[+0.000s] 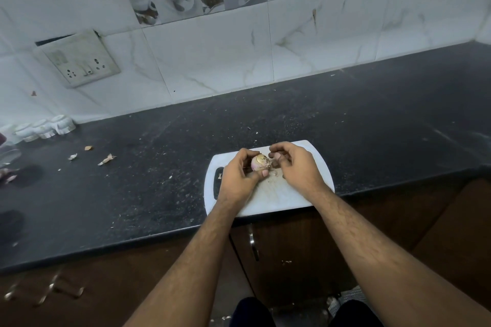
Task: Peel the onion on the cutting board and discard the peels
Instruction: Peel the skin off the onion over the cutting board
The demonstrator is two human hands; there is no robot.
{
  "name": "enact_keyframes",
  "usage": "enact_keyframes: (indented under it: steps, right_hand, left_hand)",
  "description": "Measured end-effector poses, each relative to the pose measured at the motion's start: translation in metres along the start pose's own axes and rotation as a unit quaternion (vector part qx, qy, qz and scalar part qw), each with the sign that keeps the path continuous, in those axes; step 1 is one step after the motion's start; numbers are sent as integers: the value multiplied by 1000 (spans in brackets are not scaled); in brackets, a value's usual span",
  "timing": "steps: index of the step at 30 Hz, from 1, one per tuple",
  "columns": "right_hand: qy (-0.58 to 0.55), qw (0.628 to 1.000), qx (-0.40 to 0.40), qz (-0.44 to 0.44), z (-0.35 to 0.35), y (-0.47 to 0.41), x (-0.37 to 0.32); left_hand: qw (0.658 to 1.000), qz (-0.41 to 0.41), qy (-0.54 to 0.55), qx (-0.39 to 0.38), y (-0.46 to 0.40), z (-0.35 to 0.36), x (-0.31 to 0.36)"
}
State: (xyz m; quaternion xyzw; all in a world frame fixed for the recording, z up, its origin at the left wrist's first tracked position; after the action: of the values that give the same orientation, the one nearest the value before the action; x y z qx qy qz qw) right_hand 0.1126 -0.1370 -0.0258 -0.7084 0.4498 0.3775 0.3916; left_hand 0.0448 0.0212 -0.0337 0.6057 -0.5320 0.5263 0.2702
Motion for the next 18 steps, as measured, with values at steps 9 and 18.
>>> enact_keyframes:
  steps: [9,18]
  right_hand:
    - [5,1000,-26,-9,4,4,-4]
    - [60,998,-4,-14,-1,7,-8]
  left_hand:
    - [999,-12,-32,16,2,-3,2]
    - [998,4,-58,7,1,-1,5]
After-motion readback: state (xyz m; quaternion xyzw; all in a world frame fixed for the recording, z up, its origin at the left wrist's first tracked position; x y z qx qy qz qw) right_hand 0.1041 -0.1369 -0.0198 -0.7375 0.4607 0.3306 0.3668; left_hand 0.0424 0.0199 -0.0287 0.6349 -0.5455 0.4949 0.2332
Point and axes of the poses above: each hand's wrist, its own y-axis away from the middle knuckle, its own z-axis out of the palm, x = y × z, the point moved 8 cm from there along -y, towards the middle knuckle, and after that the axes turned 1 degree about z, right-handed, at the moved point
